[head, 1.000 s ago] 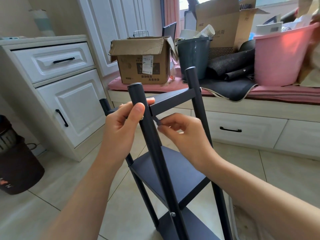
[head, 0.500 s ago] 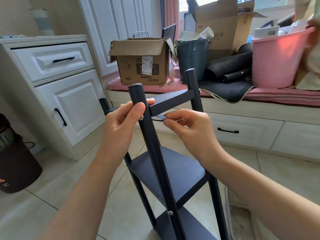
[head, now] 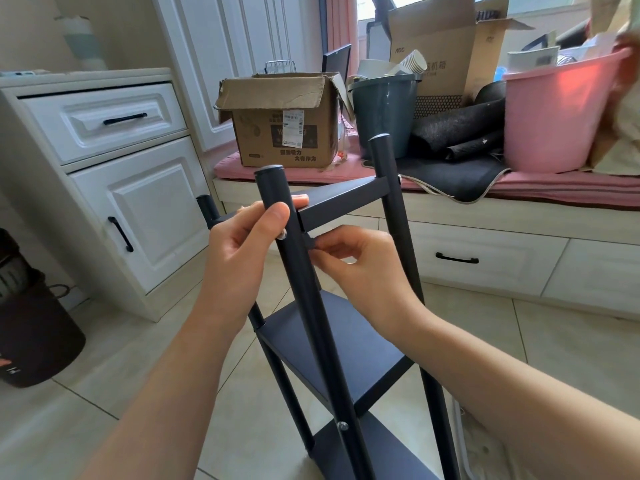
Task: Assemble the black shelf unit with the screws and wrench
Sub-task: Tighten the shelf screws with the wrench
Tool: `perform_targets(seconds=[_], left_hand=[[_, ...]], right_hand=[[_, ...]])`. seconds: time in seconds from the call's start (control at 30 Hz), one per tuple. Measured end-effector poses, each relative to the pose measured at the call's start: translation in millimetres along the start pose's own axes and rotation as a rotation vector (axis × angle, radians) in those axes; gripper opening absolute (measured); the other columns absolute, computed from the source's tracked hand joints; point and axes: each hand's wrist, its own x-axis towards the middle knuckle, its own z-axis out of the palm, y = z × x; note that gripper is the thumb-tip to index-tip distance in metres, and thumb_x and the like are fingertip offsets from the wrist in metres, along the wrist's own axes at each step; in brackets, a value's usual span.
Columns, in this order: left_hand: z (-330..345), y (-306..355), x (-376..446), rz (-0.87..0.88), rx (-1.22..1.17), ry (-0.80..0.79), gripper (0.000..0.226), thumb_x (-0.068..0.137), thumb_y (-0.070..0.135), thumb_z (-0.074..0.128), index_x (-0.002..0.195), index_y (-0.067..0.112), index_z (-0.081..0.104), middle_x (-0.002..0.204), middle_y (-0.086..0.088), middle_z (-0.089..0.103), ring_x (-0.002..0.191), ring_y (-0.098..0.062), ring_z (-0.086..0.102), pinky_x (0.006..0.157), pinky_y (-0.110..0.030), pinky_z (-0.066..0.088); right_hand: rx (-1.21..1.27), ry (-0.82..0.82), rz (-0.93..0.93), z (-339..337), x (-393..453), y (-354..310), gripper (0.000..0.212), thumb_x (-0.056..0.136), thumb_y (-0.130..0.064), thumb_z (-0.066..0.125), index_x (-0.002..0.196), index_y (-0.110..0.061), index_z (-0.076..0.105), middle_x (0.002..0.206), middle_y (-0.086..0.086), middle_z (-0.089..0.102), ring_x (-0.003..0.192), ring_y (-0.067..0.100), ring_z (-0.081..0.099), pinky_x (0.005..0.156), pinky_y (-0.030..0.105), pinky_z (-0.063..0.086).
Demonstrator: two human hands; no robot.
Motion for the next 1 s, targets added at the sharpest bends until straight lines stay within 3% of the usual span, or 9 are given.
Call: perform_targets(seconds=[0.17,0.47,0.57,0.77,0.9,1.0], left_hand=[[1,0,0,0.004,-0.019,0.002,0.031,0.092,0.04,0.053,0.106,0.029,0.078,0.111,-0.014,0.071,0.109,-0.022,0.063,0.088,-0.01,0.045],[1,0,0,0.01,0.006,-0.003,0.033,0.092,0.041,0.052,0.107,0.026,0.077,0.109,-0.009,0.073,0.111,-0.025,0.06,0.091,-0.011,0.043],[-1,1,-1,0.011,0.013,-0.024,0.034,0.093,0.041,0.052,0.109,0.026,0.077,0.112,-0.011,0.072,0.112,-0.025,0.059,0.096,-0.015,0.044],[-3,3,-1,0.034,0.017,-0.048,0.032,0.096,0.042,0.054,0.113,0.024,0.075,0.11,-0.017,0.07,0.11,-0.023,0.059,0.084,-0.003,0.042],[-4,1,-1,0.028,0.034,-0.051,0.03,0.095,0.044,0.051,0.11,0.034,0.075,0.109,-0.002,0.073,0.111,-0.021,0.057,0.087,-0.003,0.038],[-3,0,-1,0.029,0.042,-0.045,0.028,0.095,0.045,0.05,0.108,0.038,0.074,0.107,0.008,0.074,0.109,-0.016,0.057,0.084,-0.001,0.036]], right_hand=[[0.06,-0.018,0.027,11,3,-2,0.011,0.085,-0.005,0.073,0.084,-0.017,0.074,0.082,-0.004,0.073,0.081,0.009,0.067,0.071,0.011,0.052],[0.094,-0.004,0.076,23,5,-2,0.016,0.088,-0.002,0.069,0.085,-0.018,0.071,0.082,-0.006,0.071,0.083,0.013,0.068,0.08,0.03,0.059],[0.084,-0.008,0.032,17,2,1,0.008,0.088,-0.004,0.069,0.091,-0.01,0.074,0.085,-0.002,0.074,0.084,0.012,0.068,0.082,0.03,0.058],[0.089,-0.029,-0.073,-4,-5,7,0.008,0.089,-0.004,0.068,0.095,-0.006,0.073,0.083,0.001,0.075,0.078,0.011,0.071,0.078,0.026,0.058],[0.038,-0.016,-0.12,-18,-5,8,0.016,0.089,-0.007,0.069,0.089,-0.022,0.072,0.079,-0.007,0.074,0.075,0.008,0.07,0.076,0.019,0.053],[0.037,0.01,-0.136,-27,-3,6,0.019,0.089,-0.005,0.069,0.089,-0.024,0.072,0.078,-0.01,0.074,0.073,0.005,0.069,0.075,0.016,0.051]])
